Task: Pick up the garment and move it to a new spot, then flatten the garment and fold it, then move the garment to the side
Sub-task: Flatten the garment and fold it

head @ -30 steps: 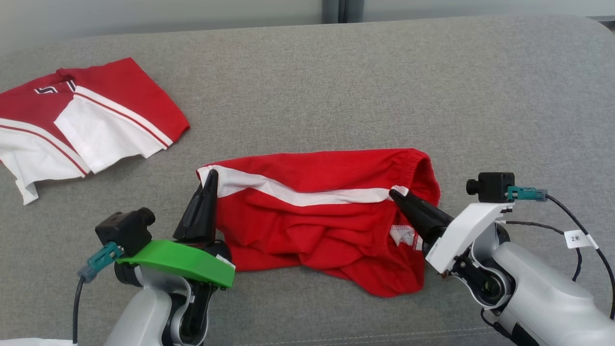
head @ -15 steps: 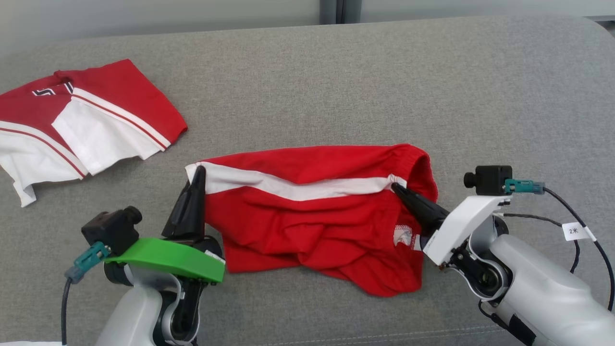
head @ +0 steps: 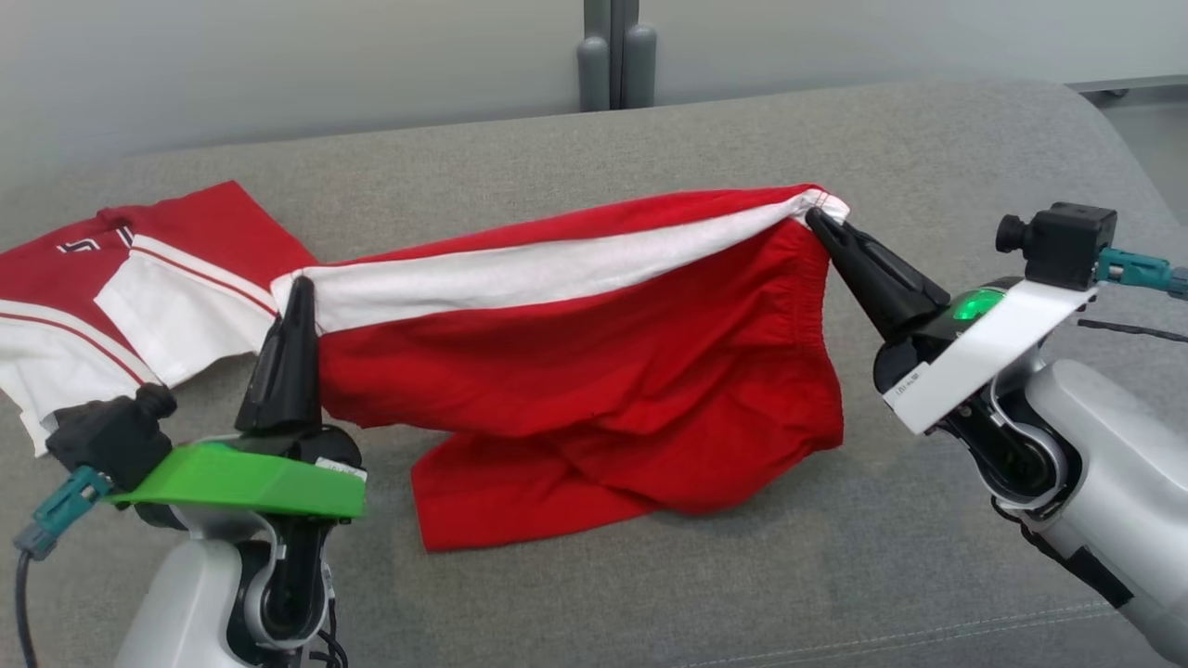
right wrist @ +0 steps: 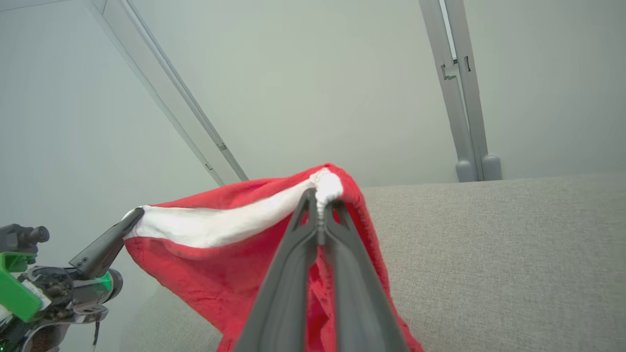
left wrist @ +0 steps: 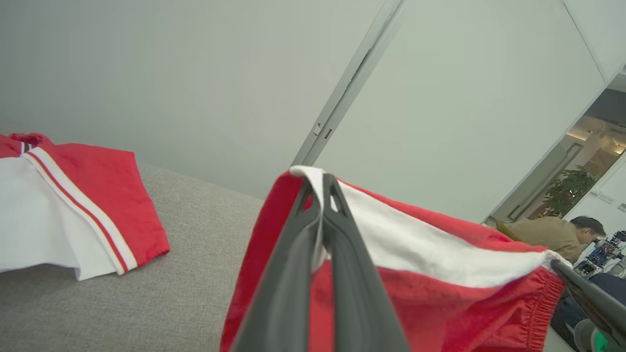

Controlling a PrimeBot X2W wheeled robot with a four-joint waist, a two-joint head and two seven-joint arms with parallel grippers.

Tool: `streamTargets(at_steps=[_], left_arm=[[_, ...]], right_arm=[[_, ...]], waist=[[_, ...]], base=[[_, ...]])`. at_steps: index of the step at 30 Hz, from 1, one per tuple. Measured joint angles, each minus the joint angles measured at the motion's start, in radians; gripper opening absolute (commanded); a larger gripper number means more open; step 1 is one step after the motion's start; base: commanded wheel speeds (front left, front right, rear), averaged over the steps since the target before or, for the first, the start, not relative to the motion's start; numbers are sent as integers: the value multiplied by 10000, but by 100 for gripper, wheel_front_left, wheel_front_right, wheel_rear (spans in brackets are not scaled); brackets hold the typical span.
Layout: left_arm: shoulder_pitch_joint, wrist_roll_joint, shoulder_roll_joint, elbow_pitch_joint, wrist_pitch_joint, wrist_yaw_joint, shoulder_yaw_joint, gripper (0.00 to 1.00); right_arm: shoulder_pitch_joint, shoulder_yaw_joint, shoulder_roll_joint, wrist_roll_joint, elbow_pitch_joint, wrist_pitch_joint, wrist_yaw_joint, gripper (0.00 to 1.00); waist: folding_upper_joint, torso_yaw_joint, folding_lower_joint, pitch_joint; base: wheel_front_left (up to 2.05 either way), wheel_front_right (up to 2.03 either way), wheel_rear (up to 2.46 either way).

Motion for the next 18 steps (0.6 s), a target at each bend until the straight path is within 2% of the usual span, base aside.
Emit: streamTargets(at_steps=[6, 10, 13, 16, 18], left_arm=[[276, -184, 127, -1218, -88, -151, 435, 0], [377, -226, 251, -2681, -157, -211, 825, 0], [334, -77, 677, -3693, -105, -207, 851, 0], [199, -84, 865, -3513, 587, -42, 604, 0], [54, -132, 915, -2984, 1103, 100, 364, 0]], right_arm=[[150, -198, -671, -123, -1281, -109, 0, 0], [401, -978, -1062, 132, -2428, -268, 0, 0], [406, -1708, -1465, 454, -3465, -286, 0, 0], [403, -1741, -1718, 502, -3329, -288, 10, 0], [360, -1421, -1758, 642, -2940, 144, 10, 0]], waist=[[0, -254, 0, -488], [0, -438, 0, -790], [0, -586, 0, -993], [0, -604, 0, -1001], [0, -583, 0, -926]], base=[[0, 0, 0], [0, 0, 0], [0, 0, 0], [0, 0, 0], [0, 0, 0]])
